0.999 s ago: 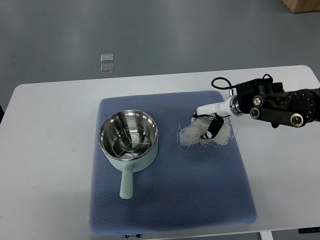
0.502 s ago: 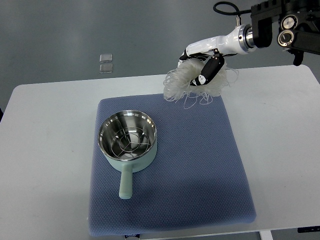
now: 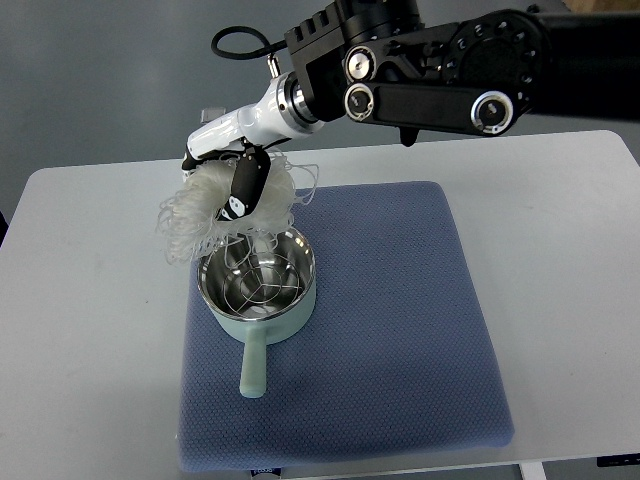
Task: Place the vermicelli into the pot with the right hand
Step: 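Lower the vermicelli into the steel pot and open the right hand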
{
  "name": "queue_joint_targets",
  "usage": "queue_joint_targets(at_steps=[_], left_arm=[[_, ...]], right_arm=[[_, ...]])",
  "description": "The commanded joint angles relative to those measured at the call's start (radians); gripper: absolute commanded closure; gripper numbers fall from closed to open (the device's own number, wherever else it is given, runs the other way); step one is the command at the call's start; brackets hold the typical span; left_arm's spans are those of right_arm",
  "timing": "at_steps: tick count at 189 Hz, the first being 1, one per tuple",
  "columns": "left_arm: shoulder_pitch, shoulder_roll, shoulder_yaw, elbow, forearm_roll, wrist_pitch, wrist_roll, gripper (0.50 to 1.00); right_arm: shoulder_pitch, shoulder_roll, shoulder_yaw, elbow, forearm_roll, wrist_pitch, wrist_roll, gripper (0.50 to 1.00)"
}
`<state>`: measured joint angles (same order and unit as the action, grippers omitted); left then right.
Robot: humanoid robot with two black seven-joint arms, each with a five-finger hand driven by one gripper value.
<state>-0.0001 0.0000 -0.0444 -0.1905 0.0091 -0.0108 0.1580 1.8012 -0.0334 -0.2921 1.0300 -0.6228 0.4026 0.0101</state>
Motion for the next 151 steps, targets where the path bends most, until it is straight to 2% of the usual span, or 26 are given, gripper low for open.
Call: queue_joint_targets(at_steps=[1, 51, 147, 148, 149, 150, 151], left_arm=[[0.000, 0.000, 0.000, 0.000, 0.000, 0.000, 0.000, 0.500], [0.000, 0.000, 0.000, 0.002, -0.001, 0.000, 0.000, 0.500], [0.000, 0.000, 0.000, 0.002, 0.000, 0.000, 0.000, 0.500], [0.000, 0.000, 0.000, 0.000, 0.000, 0.000, 0.000, 0.500], [0.000, 0.000, 0.000, 0.000, 0.000, 0.000, 0.000, 0.500], [0.000, 0.000, 0.000, 0.000, 0.000, 0.000, 0.000, 0.500], [0.000, 0.000, 0.000, 0.000, 0.000, 0.000, 0.000, 0.500]], right_arm=[[-0.051, 0.033, 0.001, -0.065, -0.006, -0.001, 0.001, 1.000], [-0.160, 0.033, -0.001, -0.160, -0.052, -0.030, 0.001, 1.000], [-0.243, 0.033, 0.008, -0.169, -0.052, -0.050, 0.004, 1.000], [-0.244, 0.033, 0.010, -0.171, -0.052, -0.051, 0.004, 0.951], [-0.244, 0.033, 0.010, -0.171, -0.052, -0.051, 0.004, 0.951], [-0.247, 0.033, 0.010, -0.171, -0.051, -0.051, 0.004, 0.884], [-0.247, 0.033, 0.010, -0.171, -0.051, -0.051, 0.004, 0.883]])
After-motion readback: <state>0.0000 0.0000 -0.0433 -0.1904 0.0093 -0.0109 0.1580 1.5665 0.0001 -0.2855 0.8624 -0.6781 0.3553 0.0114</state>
